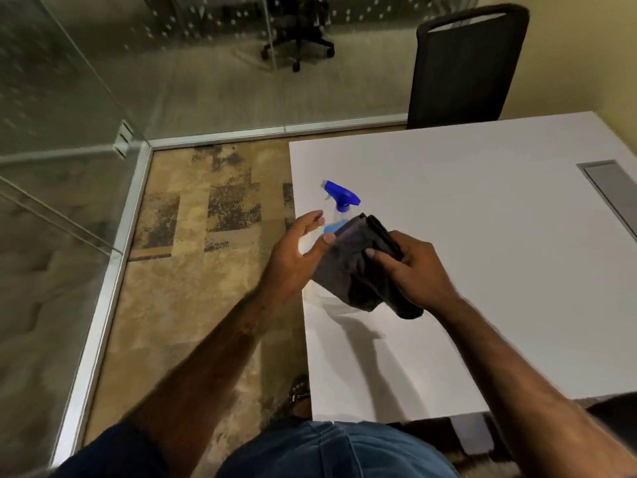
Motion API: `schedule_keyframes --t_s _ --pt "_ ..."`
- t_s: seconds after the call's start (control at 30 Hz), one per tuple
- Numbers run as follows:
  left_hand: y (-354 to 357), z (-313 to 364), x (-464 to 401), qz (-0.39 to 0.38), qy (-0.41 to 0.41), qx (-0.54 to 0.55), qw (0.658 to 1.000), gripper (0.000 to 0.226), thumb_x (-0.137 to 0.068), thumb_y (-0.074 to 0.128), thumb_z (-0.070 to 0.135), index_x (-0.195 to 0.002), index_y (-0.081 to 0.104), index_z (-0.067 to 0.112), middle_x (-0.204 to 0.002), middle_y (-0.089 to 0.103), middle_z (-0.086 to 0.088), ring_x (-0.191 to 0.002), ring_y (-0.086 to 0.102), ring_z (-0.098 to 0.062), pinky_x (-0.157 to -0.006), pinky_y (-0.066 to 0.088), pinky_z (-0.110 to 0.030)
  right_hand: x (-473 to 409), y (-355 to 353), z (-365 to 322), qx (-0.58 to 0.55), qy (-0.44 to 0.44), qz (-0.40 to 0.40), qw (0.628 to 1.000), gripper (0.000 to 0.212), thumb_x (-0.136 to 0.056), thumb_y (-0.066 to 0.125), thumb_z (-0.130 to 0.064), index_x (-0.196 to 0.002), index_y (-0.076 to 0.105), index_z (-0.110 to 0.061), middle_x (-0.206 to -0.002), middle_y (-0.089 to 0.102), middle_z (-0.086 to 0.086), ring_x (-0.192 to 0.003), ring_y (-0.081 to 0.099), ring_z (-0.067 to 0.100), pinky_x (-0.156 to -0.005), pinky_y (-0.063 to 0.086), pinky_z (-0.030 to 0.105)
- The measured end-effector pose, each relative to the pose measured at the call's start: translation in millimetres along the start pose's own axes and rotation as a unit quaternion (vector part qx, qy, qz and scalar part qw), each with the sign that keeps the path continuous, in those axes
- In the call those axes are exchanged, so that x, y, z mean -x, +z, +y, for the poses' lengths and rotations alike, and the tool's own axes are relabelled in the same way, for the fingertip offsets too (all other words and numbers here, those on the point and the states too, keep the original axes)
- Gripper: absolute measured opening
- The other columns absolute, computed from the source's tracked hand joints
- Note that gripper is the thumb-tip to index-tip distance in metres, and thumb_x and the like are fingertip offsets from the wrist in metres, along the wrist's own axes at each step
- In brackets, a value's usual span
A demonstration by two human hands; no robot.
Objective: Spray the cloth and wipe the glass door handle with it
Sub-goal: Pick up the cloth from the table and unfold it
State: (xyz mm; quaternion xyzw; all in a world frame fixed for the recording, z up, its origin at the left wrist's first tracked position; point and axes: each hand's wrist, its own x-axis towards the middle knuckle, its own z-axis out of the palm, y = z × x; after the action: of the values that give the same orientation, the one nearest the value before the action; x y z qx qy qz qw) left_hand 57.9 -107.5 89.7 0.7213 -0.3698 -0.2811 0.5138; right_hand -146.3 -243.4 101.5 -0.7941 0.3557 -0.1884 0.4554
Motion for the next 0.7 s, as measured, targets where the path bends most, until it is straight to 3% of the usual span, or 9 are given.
schedule_keyframes --t_s 0.03,0.13,0.23,0.33,0.43,0.5,0.57,0.63,0.7 --pt "-2.8 -1.0 6.0 0.023 -0.029 0.014 0.999 0.068 -0.101 0.066 0.052 -0.16 0.047 0.025 -0.154 0.057 0.01 -0.139 0.055 -0.005 -0.104 0.05 -0.014 1.2 -2.3 -4.2 -0.033 0.004 -0.008 0.999 0.015 -0.103 0.077 -0.036 -0.089 0.072 -0.033 -0.081 0.074 -0.015 -0.074 0.067 0.001 -0.068 0.05 0.014" --pt "-5.6 -5.9 26.7 0.037 -0.137 0.07 0.987 0.097 -0.085 0.06 0.073 -0.165 0.036 0.024 -0.165 0.052 -0.004 -0.141 0.055 -0.016 -0.112 0.046 -0.03 7.2 -8.2 -19.2 -0.116 0.014 -0.046 0.992 0.017 -0.103 0.077 -0.034 -0.092 0.074 -0.022 -0.086 0.077 0.001 -0.076 0.068 0.006 -0.069 0.053 0.014" --pt "-2.2 -10.8 49.9 0.001 -0.22 0.178 0.959 0.114 -0.064 0.066 0.093 -0.156 0.043 0.03 -0.153 0.064 -0.01 -0.129 0.069 -0.019 -0.122 0.043 -0.044 15.0 -8.8 -31.8 -0.212 0.05 -0.079 0.973 0.013 -0.103 0.079 -0.033 -0.094 0.08 -0.023 -0.086 0.079 -0.003 -0.078 0.073 0.008 -0.068 0.057 0.018" --pt "4.0 -14.2 68.4 -0.028 -0.273 0.278 0.92 0.123 -0.059 0.079 0.093 -0.151 0.051 0.018 -0.14 0.073 -0.012 -0.124 0.075 -0.024 -0.119 0.049 -0.053 23.9 -7.7 -40.1 -0.301 0.104 -0.109 0.942 0.019 -0.103 0.077 -0.037 -0.108 0.082 -0.019 -0.102 0.085 0.006 -0.09 0.082 0.02 -0.073 0.063 0.024" --pt "16.2 -7.1 82.2 -0.057 -0.286 0.374 0.88 0.089 -0.076 0.08 0.081 -0.138 0.072 0.019 -0.138 0.075 -0.01 -0.128 0.073 -0.025 -0.105 0.06 -0.046 29.8 -7.0 -41.5 -0.376 0.15 -0.145 0.903 0.033 -0.101 0.077 -0.042 -0.121 0.079 -0.016 -0.114 0.085 0.013 -0.102 0.084 0.03 -0.077 0.067 0.029" --pt "20.4 -5.0 87.6 -0.057 -0.253 0.445 0.857 0.06 -0.097 0.075 0.06 -0.141 0.073 0.02 -0.149 0.068 -0.01 -0.14 0.064 -0.026 -0.109 0.058 -0.043 32.4 -7.1 -38.7 -0.413 0.172 -0.16 0.88 0.038 -0.099 0.078 -0.043 -0.126 0.078 -0.015 -0.12 0.084 0.015 -0.106 0.083 0.032 -0.08 0.068 0.032" --pt "21.2 -2.2 93.3 -0.051 -0.241 0.477 0.844 0.049 -0.105 0.072 0.04 -0.146 0.068 0.013 -0.153 0.064 -0.014 -0.144 0.06 -0.029 -0.115 0.054 -0.044 33.6 -7.4 -32.3 -0.428 0.184 -0.169 0.868 0.042 -0.101 0.077 -0.043 -0.132 0.075 -0.014 -0.123 0.082 0.016 -0.11 0.082 0.034 -0.084 0.068 0.037" --pt "20.3 1.7 98.8 -0.03 -0.221 0.46 0.86 0.044 -0.108 0.067 0.023 -0.149 0.064 0.005 -0.15 0.066 -0.019 -0.141 0.063 -0.033 -0.116 0.054 -0.045 34.3 -9.6 -24.0 -0.441 0.189 -0.172 0.86 0.042 -0.102 0.077 -0.041 -0.133 0.074 -0.014 -0.125 0.082 0.016 -0.112 0.082 0.035 -0.084 0.068 0.038" --pt "16.1 5.8 104.3 0.02 -0.197 0.403 0.893 0.041 -0.108 0.065 0.014 -0.148 0.062 0.004 -0.143 0.072 -0.016 -0.132 0.069 -0.031 -0.104 0.062 -0.038 35.1 -12.0 -15.2 -0.437 0.189 -0.171 0.862 0.04 -0.102 0.077 -0.041 -0.133 0.075 -0.016 -0.126 0.082 0.014 -0.113 0.081 0.034 -0.084 0.069 0.039"
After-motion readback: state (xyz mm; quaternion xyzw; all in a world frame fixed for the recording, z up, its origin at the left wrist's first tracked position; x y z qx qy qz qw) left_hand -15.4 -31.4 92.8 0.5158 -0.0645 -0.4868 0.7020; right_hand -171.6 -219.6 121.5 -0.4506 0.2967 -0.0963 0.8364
